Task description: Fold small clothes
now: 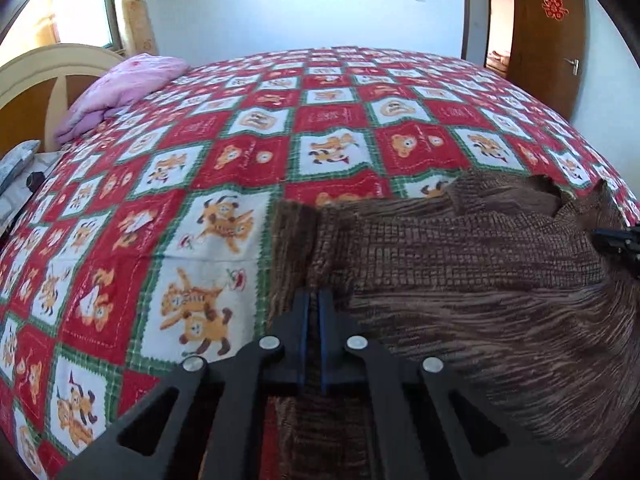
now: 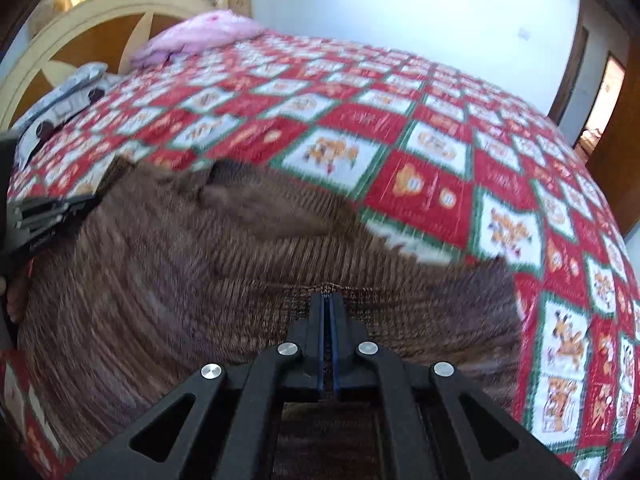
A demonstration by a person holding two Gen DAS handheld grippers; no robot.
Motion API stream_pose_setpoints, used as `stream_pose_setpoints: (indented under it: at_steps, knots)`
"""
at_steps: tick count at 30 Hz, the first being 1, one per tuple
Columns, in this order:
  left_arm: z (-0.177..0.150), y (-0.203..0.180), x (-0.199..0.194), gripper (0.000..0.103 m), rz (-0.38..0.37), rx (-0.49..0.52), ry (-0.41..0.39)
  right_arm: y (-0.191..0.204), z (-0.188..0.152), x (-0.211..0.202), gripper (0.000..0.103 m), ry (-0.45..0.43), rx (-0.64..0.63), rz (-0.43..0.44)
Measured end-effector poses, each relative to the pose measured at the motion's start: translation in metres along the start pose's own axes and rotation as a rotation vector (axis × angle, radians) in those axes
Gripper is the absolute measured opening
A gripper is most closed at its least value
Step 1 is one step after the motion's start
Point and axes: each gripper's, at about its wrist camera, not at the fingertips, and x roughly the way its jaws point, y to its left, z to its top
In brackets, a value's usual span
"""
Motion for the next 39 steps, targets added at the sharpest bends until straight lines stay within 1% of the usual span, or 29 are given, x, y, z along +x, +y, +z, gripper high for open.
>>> stream_pose_setpoints:
  at_steps: [3, 5, 8, 10, 11, 12, 13, 14, 15, 16, 17, 18, 19, 20, 21, 22, 24, 26, 27, 28, 29, 30, 31, 32, 33, 34, 36, 38, 39]
  knots:
    - [-0.001, 0.007, -0.005, 0.004, 0.026, -0.044, -0.018, -0.012, 0.016, -0.006, 0.001, -0.055, 0.072, -0.021]
    - [-0.001, 0.017, -0.007, 0.001, 0.054, -0.096, -0.030, -0.019, 0.025, -0.006, 0.001, -0.067, 0.113, -0.034]
    - [-0.001, 0.030, -0.003, 0.001, 0.069, -0.157, -0.021, -0.021, 0.029, 0.007, 0.001, -0.039, 0.131, -0.041]
    - [-0.001, 0.037, 0.007, 0.001, 0.059, -0.185, 0.009, -0.022, 0.025, 0.018, 0.002, -0.007, 0.134, -0.071]
    - [-0.002, 0.038, 0.009, 0.001, 0.063, -0.192, 0.018, -0.023, 0.020, 0.023, 0.002, 0.015, 0.141, -0.069]
    - [-0.002, 0.040, 0.010, 0.002, 0.061, -0.203, 0.025, -0.024, 0.016, 0.023, 0.007, 0.025, 0.145, -0.064]
    - [-0.002, 0.040, 0.009, 0.002, 0.060, -0.207, 0.019, -0.025, 0.012, 0.023, 0.023, 0.031, 0.141, -0.082]
    - [-0.002, 0.040, 0.005, 0.002, 0.065, -0.212, 0.007, -0.026, 0.009, 0.021, 0.034, 0.027, 0.140, -0.110]
    - [-0.003, 0.040, 0.001, 0.002, 0.066, -0.214, -0.008, -0.028, 0.006, 0.015, 0.048, 0.019, 0.148, -0.134]
    - [-0.002, 0.038, -0.005, 0.004, 0.059, -0.209, -0.032, -0.032, 0.003, 0.008, 0.049, 0.003, 0.170, -0.119]
    - [-0.001, 0.035, -0.010, 0.007, 0.055, -0.194, -0.049, -0.036, 0.001, 0.001, 0.049, -0.012, 0.192, -0.097]
    - [0.002, 0.030, -0.016, 0.016, 0.055, -0.167, -0.063, -0.040, -0.001, -0.007, 0.049, -0.027, 0.216, -0.079]
    - [0.005, 0.025, -0.020, 0.030, 0.049, -0.148, -0.076, -0.041, -0.002, -0.012, 0.049, -0.036, 0.224, -0.077]
    - [0.007, 0.023, -0.023, 0.038, 0.043, -0.135, -0.085, -0.042, -0.004, -0.018, 0.049, -0.044, 0.224, -0.077]
    - [0.011, 0.016, -0.025, 0.056, 0.043, -0.115, -0.095, -0.042, -0.006, -0.021, 0.049, -0.047, 0.221, -0.076]
    - [0.014, 0.013, -0.026, 0.067, 0.040, -0.102, -0.099, -0.045, -0.009, -0.027, 0.049, -0.051, 0.226, -0.077]
    - [0.019, -0.001, -0.023, 0.069, 0.035, -0.053, -0.094, -0.050, -0.015, -0.032, 0.049, -0.056, 0.246, -0.078]
    - [0.023, -0.018, -0.015, 0.070, 0.055, 0.015, -0.069, -0.058, -0.024, -0.034, 0.050, -0.038, 0.266, -0.075]
    - [0.024, -0.026, -0.011, 0.071, 0.060, 0.045, -0.060, -0.061, -0.028, -0.034, 0.051, -0.024, 0.272, -0.072]
    - [0.023, -0.033, -0.008, 0.076, 0.073, 0.074, -0.048, -0.065, -0.034, -0.033, 0.051, -0.005, 0.277, -0.071]
    - [0.022, -0.039, -0.002, 0.078, 0.110, 0.106, -0.032, -0.068, -0.041, -0.034, 0.051, 0.014, 0.278, -0.088]
    - [0.020, -0.042, 0.006, 0.079, 0.172, 0.125, -0.009, -0.071, -0.047, -0.035, 0.051, 0.025, 0.281, -0.111]
    - [0.018, -0.039, 0.012, 0.081, 0.205, 0.109, 0.007, -0.076, -0.056, -0.039, 0.051, 0.035, 0.293, -0.129]
    - [0.017, -0.033, 0.013, 0.084, 0.199, 0.082, 0.012, -0.081, -0.067, -0.045, 0.051, 0.042, 0.317, -0.122]
    - [0.016, -0.030, 0.011, 0.087, 0.198, 0.062, 0.012, -0.088, -0.079, -0.053, 0.051, 0.042, 0.355, -0.095]
    - [0.017, -0.023, 0.006, 0.087, 0.195, 0.034, 0.004, -0.092, -0.089, -0.059, 0.051, 0.039, 0.381, -0.070]
    - [0.013, -0.014, -0.011, 0.086, 0.164, -0.005, -0.035, -0.098, -0.112, -0.075, 0.051, 0.048, 0.420, -0.033]
    - [0.004, -0.004, -0.032, 0.086, 0.137, -0.029, -0.067, -0.098, -0.130, -0.090, 0.051, 0.046, 0.436, -0.015]
    - [-0.003, -0.001, -0.041, 0.086, 0.129, -0.027, -0.071, -0.097, -0.140, -0.099, 0.051, 0.038, 0.445, 0.009]
